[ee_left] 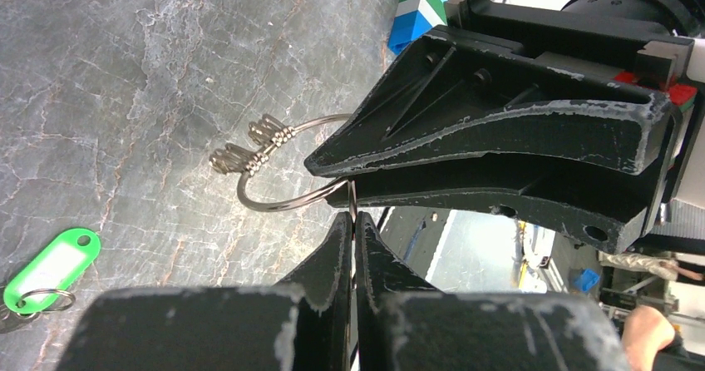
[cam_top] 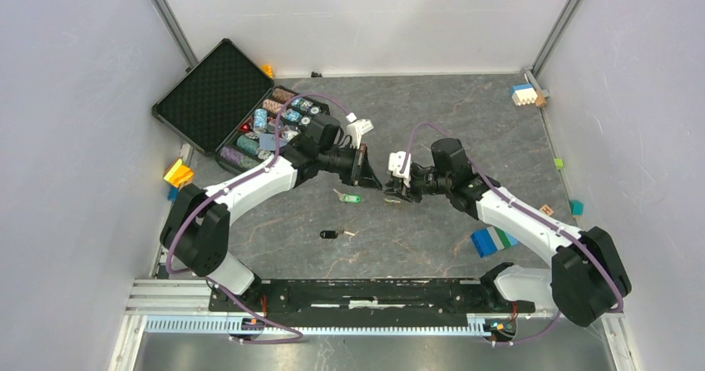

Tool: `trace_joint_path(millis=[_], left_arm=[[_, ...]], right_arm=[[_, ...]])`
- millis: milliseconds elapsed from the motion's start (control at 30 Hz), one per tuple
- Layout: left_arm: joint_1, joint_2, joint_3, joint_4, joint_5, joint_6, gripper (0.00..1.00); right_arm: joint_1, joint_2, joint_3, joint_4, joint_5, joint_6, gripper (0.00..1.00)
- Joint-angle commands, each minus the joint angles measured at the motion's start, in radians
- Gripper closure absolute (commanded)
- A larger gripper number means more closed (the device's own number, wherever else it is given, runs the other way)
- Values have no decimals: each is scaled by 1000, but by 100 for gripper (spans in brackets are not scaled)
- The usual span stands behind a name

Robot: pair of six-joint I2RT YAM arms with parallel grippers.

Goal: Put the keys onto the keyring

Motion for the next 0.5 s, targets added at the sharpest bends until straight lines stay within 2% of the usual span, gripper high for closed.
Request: trace_joint_path(millis=[0, 467], left_arm=[[7, 12, 8, 38, 44, -81, 98], [39, 106, 58, -2, 91, -187, 98]], right_arm=[[3, -36, -9, 49, 9, 14, 71], [10, -50, -33, 107, 44, 13, 74]])
